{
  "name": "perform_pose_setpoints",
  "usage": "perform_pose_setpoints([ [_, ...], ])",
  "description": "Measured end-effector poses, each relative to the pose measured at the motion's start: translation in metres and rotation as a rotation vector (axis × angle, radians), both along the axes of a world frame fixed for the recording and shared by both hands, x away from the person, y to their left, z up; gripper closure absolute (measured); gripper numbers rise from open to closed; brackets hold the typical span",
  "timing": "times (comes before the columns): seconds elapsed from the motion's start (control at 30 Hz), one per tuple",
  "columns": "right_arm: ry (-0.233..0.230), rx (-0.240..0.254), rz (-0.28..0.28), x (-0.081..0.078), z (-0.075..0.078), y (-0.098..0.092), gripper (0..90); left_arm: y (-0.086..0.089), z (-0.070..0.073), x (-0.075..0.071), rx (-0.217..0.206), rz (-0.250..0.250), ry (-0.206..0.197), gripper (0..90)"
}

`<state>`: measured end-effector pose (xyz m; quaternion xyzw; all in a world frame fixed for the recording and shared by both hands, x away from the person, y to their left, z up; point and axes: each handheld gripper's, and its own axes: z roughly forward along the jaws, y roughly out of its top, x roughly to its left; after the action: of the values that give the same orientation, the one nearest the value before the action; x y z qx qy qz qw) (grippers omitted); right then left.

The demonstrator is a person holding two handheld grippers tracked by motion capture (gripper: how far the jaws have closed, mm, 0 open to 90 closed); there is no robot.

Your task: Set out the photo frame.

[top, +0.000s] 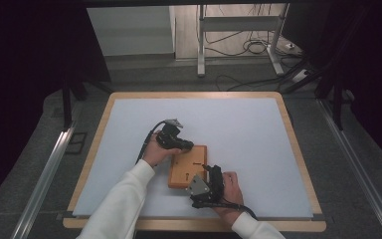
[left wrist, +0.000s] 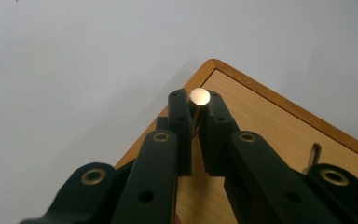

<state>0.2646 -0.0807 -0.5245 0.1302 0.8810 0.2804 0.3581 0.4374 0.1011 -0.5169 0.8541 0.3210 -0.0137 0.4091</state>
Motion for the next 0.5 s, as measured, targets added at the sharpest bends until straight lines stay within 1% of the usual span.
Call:
perform_pose_setpoints([
  [0.07,0.002,0.000,0.002,-0.001,0.001,0.000,13.9,0.000,0.000,0.000,-0.003,0.003,-0.002,84.3],
  [0.1,-0.004,0.008,0.004,-0.001,0.002,-0.001,14.6,0.000,0.000,0.000,-0.004,0.005,-0.005,84.3],
  [0.13,-0.019,0.032,0.008,-0.001,0.006,-0.002,17.4,0.000,0.000,-0.001,-0.005,0.007,-0.012,84.2],
  [0.17,-0.023,0.038,0.007,-0.002,0.009,-0.003,18.6,0.000,0.000,-0.001,0.001,0.013,-0.021,84.3],
  [0.23,-0.029,0.040,0.019,-0.001,0.014,-0.004,22.2,-0.001,-0.001,-0.001,0.002,0.018,-0.025,83.7],
  [0.27,-0.029,0.040,0.019,-0.001,0.014,-0.004,22.2,-0.001,-0.001,-0.001,0.002,0.018,-0.025,83.2],
  [0.3,-0.021,0.046,0.028,0.001,0.020,-0.006,27.1,0.000,-0.001,0.000,-0.002,0.021,-0.026,82.7],
  [0.33,-0.021,0.046,0.028,0.001,0.020,-0.006,27.1,0.000,-0.001,0.000,-0.001,0.021,-0.029,82.7],
  [0.37,-0.024,0.053,0.032,0.003,0.026,-0.008,32.4,0.000,-0.001,0.001,-0.009,0.030,-0.025,81.7],
  [0.4,-0.024,0.053,0.032,0.003,0.026,-0.008,32.4,0.001,-0.001,0.001,-0.013,0.033,-0.023,81.7],
  [0.43,-0.023,0.059,0.034,0.004,0.029,-0.009,35.6,0.001,-0.001,0.001,-0.017,0.036,-0.023,81.3],
  [0.5,-0.008,0.086,0.040,0.007,0.035,-0.012,43.5,0.002,-0.002,0.002,-0.014,0.037,-0.028,80.8],
])
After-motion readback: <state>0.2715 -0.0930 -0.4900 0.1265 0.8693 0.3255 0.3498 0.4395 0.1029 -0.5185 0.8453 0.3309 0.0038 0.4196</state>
